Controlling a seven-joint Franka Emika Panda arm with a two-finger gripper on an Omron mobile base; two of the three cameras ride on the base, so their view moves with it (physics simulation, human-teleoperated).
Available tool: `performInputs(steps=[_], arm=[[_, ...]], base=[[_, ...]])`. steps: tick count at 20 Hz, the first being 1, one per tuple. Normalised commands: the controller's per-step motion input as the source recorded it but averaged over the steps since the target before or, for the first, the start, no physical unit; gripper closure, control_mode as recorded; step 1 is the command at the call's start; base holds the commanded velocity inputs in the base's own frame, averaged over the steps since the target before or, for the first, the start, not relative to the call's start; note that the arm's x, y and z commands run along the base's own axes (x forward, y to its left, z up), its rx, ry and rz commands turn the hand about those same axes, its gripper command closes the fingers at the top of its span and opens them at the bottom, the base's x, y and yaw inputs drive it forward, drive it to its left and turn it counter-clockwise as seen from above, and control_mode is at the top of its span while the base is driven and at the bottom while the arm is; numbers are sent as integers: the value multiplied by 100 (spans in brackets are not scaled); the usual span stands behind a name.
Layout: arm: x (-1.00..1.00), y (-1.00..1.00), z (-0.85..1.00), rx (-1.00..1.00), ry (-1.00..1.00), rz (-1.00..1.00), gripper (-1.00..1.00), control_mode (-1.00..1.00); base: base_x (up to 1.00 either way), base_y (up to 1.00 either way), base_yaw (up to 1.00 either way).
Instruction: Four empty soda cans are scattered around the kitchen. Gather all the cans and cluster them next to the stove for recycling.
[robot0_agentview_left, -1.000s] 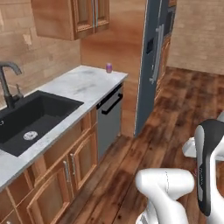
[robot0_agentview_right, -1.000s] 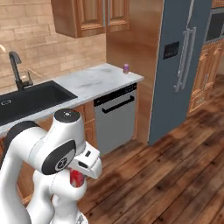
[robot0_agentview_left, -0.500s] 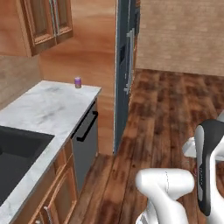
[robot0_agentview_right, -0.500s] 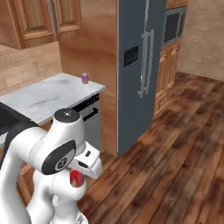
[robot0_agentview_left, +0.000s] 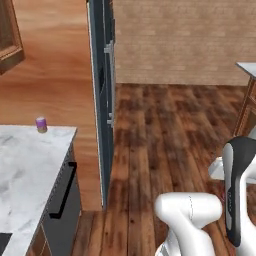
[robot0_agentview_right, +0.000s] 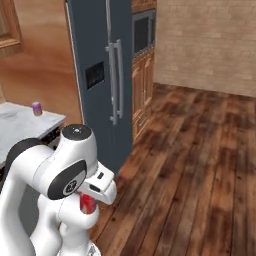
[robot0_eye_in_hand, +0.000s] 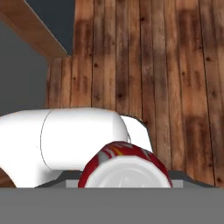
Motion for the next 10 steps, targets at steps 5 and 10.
performInputs(steps=[5, 10], arm=[[0, 0, 0, 0, 0, 0, 100, 100], [0, 0, 0, 0, 0, 0, 100, 100]], base=[[99, 0, -42], [100, 7, -41]])
